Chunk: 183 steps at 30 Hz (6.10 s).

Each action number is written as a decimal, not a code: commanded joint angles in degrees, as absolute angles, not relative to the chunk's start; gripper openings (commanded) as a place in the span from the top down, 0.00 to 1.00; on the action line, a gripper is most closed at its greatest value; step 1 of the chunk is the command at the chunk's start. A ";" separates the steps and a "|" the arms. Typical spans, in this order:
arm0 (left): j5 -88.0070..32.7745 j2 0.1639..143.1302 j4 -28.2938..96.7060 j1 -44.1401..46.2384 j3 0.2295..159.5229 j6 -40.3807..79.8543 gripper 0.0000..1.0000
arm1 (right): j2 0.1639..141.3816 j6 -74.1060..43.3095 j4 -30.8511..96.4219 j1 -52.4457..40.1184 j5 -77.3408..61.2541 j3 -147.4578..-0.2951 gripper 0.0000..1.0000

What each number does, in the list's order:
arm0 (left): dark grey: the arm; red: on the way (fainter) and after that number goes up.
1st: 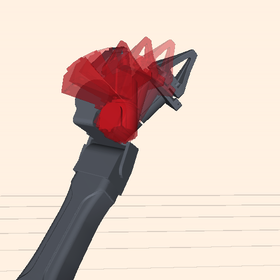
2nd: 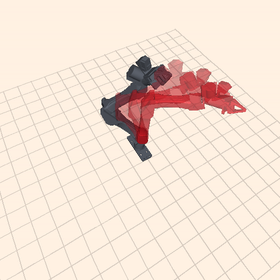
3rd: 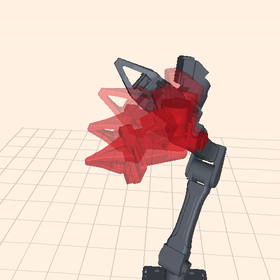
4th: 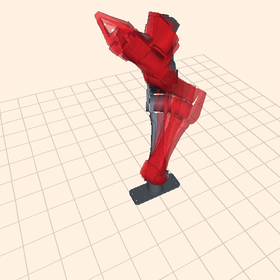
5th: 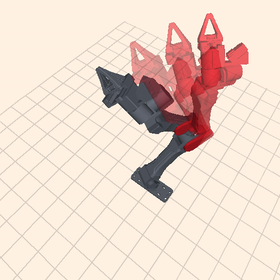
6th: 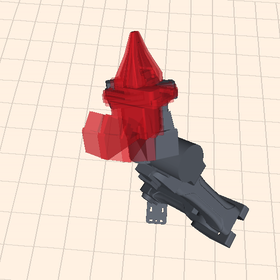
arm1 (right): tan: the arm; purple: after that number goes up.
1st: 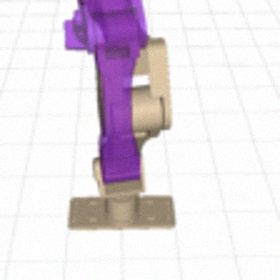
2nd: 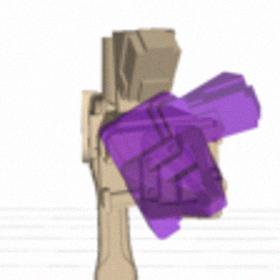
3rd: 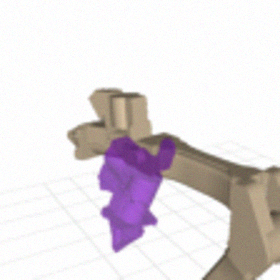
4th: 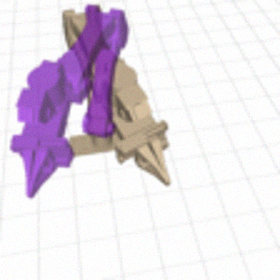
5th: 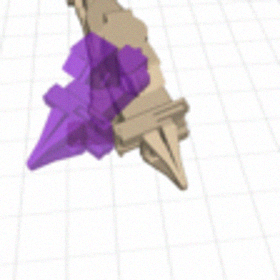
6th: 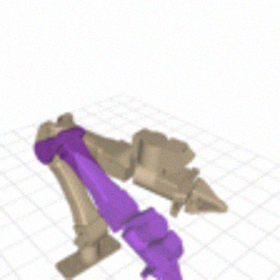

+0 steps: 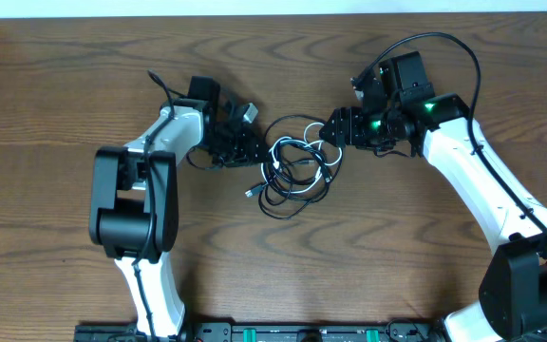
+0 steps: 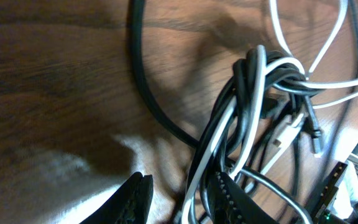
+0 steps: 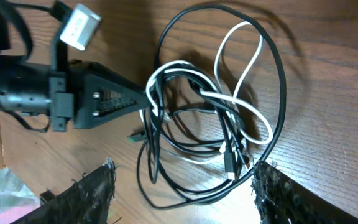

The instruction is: Untangle cables

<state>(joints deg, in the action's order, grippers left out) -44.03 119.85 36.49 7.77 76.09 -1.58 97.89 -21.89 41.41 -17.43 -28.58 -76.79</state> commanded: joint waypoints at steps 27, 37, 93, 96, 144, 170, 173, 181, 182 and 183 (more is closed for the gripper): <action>-56.71 111.39 27.77 14.50 76.09 8.88 0.93 | 96.77 -21.21 39.29 -19.55 -29.10 -77.78 0.34; -56.90 100.71 27.31 14.50 76.07 8.91 0.93 | 96.77 -27.66 34.39 -19.92 -31.81 -77.78 0.56; -53.30 100.36 27.31 14.57 76.07 12.82 0.93 | 104.51 -37.58 24.25 -23.42 -26.92 -77.47 0.99; -53.30 100.36 27.33 14.55 76.07 12.80 0.93 | 103.63 -35.64 24.32 -22.44 -27.18 -77.47 0.99; -49.98 100.36 32.08 14.57 76.07 31.27 0.93 | 101.82 -26.74 31.86 -22.74 -27.35 -77.45 0.70; -49.95 100.36 32.08 14.61 76.07 31.86 0.93 | 105.38 -32.91 29.56 -30.44 -13.50 -77.45 0.82; -49.93 100.36 32.08 14.61 76.07 31.86 0.92 | 105.38 -33.19 29.58 -30.59 -11.86 -77.45 0.86; -49.93 100.36 32.08 14.61 76.07 31.83 0.93 | 105.38 -33.15 29.56 -30.41 -10.83 -77.45 0.99; -49.93 100.36 32.08 14.61 76.07 31.83 0.93 | 105.38 -32.71 29.58 -30.41 -10.87 -77.45 0.99; -49.93 100.36 32.08 14.61 76.07 31.83 0.93 | 105.36 -32.23 29.63 -30.41 -10.90 -77.45 0.99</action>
<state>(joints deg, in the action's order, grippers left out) -48.36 101.03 32.08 14.48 75.57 31.55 104.99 -32.77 29.43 -30.46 -12.71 -76.95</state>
